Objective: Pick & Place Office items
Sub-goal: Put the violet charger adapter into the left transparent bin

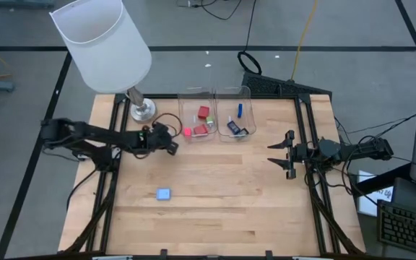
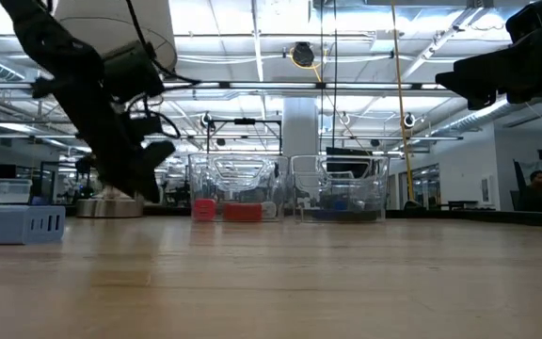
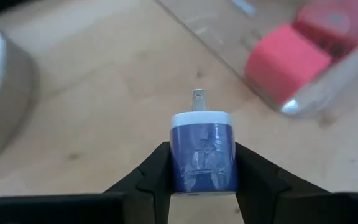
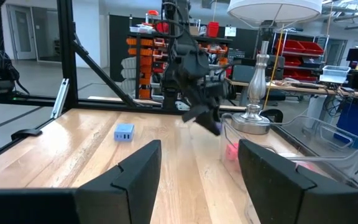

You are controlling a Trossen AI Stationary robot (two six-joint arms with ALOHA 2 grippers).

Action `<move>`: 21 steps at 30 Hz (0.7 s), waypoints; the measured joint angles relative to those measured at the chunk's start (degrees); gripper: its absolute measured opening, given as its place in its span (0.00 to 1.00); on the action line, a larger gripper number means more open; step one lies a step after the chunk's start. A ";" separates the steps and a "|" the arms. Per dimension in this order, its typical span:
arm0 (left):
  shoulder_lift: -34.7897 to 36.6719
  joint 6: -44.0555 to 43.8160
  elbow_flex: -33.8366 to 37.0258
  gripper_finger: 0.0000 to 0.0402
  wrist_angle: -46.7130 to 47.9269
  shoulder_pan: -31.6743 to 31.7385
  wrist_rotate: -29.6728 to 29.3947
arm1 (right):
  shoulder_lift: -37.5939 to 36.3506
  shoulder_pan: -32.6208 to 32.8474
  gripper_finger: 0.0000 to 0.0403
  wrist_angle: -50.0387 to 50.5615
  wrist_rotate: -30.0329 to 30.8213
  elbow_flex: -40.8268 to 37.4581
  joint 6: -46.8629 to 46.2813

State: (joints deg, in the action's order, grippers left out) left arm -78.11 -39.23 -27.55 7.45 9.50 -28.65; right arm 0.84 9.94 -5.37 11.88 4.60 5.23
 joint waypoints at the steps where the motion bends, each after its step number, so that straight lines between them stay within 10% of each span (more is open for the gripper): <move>1: 1.91 -0.25 -0.05 0.33 1.58 0.02 -0.65 | -0.02 0.02 0.51 0.00 0.02 0.00 0.00; 10: 14.21 4.87 -0.03 0.35 -2.71 -0.48 -2.50 | 0.00 0.02 0.51 0.02 0.00 0.00 0.00; 21: 12.42 14.29 -0.18 0.33 -24.15 -0.35 -0.72 | 0.00 0.00 0.52 0.02 0.00 0.00 -0.02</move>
State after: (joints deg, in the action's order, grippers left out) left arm -65.70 -24.94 -27.73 -16.70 9.15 -29.36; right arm 0.84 9.94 -5.34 11.88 4.60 5.21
